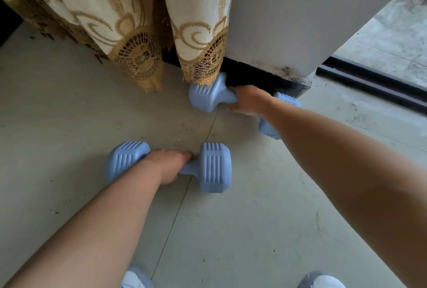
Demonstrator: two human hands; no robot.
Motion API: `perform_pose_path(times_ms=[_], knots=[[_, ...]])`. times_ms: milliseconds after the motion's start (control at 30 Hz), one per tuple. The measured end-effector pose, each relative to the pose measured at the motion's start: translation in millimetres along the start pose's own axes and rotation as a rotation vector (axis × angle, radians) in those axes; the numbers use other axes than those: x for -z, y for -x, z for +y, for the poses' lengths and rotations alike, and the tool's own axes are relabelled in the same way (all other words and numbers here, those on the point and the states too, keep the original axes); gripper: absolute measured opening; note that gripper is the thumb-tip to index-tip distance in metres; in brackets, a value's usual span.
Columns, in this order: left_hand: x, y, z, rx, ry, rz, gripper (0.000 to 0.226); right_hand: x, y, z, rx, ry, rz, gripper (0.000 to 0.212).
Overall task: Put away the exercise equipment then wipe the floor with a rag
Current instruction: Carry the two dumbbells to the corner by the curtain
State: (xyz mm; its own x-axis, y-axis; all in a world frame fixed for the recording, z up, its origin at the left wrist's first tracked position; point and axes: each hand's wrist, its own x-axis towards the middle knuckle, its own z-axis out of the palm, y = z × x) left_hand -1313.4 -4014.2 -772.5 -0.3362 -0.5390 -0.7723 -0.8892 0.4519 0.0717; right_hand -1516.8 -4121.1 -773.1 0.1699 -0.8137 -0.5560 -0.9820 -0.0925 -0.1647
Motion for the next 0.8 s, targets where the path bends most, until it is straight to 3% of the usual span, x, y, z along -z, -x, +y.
perform_pose_path(times_ms=[500, 700, 800], knots=[[-3, 1, 1, 0.033, 0.062, 0.014, 0.037, -3, -6, 1, -0.002, 0.037, 0.007, 0.054], [16, 1, 13, 0.041, -0.026, -0.014, 0.039, -3, 41, 28, 0.105, 0.039, 0.314, 0.040], [31, -5, 22, 0.020, -0.059, 0.021, 0.038, -7, 66, 58, 0.028, -0.068, 0.433, 0.040]])
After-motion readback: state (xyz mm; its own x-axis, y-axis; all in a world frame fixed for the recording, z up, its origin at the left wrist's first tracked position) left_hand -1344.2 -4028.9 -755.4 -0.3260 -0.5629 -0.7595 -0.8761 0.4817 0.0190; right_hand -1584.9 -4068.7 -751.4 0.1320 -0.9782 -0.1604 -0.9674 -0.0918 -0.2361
